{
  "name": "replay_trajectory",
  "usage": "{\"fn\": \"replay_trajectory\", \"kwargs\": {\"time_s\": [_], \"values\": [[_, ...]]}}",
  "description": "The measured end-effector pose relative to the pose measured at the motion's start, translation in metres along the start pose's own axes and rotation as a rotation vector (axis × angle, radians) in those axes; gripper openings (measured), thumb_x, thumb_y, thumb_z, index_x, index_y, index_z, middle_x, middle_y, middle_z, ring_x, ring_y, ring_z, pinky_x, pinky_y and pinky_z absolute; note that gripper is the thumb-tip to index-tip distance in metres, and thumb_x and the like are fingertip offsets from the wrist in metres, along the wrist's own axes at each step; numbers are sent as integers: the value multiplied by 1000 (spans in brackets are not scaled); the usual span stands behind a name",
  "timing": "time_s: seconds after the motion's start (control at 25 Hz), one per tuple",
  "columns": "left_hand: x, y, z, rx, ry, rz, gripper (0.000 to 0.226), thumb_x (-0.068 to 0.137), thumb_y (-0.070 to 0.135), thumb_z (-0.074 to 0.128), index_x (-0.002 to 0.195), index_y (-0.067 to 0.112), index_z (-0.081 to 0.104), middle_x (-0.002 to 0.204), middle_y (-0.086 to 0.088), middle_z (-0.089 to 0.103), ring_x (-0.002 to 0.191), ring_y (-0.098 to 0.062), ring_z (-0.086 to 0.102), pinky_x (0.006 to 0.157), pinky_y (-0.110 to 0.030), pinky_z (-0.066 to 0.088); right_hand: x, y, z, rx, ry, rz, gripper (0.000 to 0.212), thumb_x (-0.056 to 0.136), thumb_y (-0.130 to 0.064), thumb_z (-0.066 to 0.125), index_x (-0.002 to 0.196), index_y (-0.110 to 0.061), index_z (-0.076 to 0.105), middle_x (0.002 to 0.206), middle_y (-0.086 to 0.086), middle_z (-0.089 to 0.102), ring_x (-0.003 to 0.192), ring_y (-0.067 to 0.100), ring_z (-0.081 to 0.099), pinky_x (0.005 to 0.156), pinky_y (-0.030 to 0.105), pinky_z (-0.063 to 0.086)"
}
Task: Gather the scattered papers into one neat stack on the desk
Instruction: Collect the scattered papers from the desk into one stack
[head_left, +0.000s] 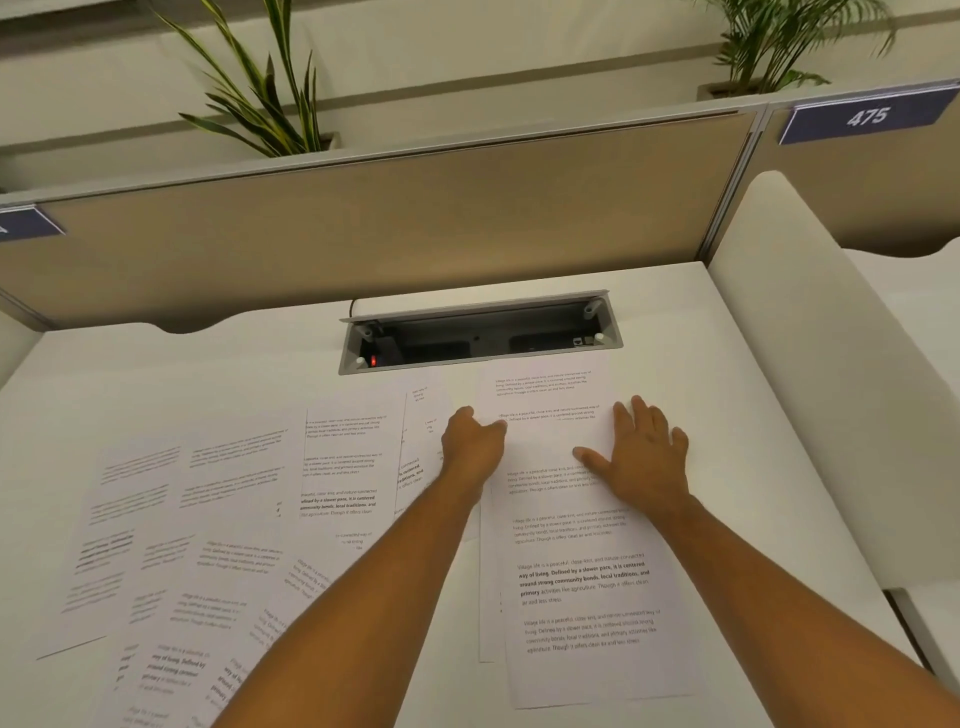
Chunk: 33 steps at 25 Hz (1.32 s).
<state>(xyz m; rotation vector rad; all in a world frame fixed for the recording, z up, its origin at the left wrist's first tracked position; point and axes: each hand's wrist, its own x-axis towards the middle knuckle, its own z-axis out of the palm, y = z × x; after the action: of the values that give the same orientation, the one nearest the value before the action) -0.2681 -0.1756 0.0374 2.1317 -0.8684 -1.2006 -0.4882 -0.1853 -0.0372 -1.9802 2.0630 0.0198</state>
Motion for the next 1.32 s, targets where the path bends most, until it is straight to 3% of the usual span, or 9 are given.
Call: {"fn": "replay_trajectory", "kwargs": {"time_s": [0.28,0.4,0.56,0.76,0.88,0.96,1.08,1.2,1.32], "values": [[20,13,6,-90,12,-114,48,102,23,71,145,14,52,125,-4,58,84,-16,54,75,-30,44,-18,11,2,186,-35,-109,136,65,-103,44,167,-33,-11,180,2,-13,164,28,-4,128,60,6],[25,17,10,-104,18,-103,36,103,25,68,136,14,59,125,-3,65,99,-22,63,67,-25,49,-36,23,10,103,-99,-244,151,45,-112,41,162,-43,-24,177,-4,-25,163,28,-14,128,59,-1],[27,23,16,-164,-17,-205,24,102,32,69,119,16,63,122,-10,72,108,-27,71,94,-33,61,-23,17,10,99,-56,-149,148,51,-107,49,165,-37,-16,179,-1,-17,165,33,-3,128,61,9],[28,21,19,-146,-136,-208,37,98,30,74,128,14,60,123,-9,70,108,-29,69,82,-36,58,5,13,2,94,-45,-111,146,52,-103,55,165,-34,-4,180,3,1,163,35,15,124,65,21],[28,11,26,-113,-167,-89,15,97,20,77,107,17,66,114,-7,75,94,-25,73,72,-35,60,13,15,1,112,-51,-98,146,51,-102,57,166,-32,0,180,4,7,162,35,20,124,64,23],[23,3,32,-75,-186,-4,14,100,16,71,102,22,60,107,1,72,91,-19,72,68,-31,59,13,16,1,166,-33,-76,142,55,-98,62,166,-32,3,180,3,9,162,34,21,124,63,23],[8,-9,37,-4,-240,45,24,104,11,61,123,22,53,116,3,65,104,-21,68,78,-35,60,6,18,-2,275,-28,-39,136,62,-90,69,167,-30,6,180,2,9,163,32,20,126,60,22],[-9,-26,30,-93,-268,72,31,98,5,58,121,23,68,120,1,76,106,-22,75,88,-40,66,-8,25,-11,457,0,20,128,73,-77,76,168,-25,8,179,4,11,163,31,20,126,59,22],[-26,-48,10,-247,-249,123,25,102,15,62,119,30,74,116,8,82,103,-17,80,88,-38,67,-33,35,-24,786,20,154,118,79,-59,83,168,-22,14,172,9,32,153,33,40,121,54,37]]}}
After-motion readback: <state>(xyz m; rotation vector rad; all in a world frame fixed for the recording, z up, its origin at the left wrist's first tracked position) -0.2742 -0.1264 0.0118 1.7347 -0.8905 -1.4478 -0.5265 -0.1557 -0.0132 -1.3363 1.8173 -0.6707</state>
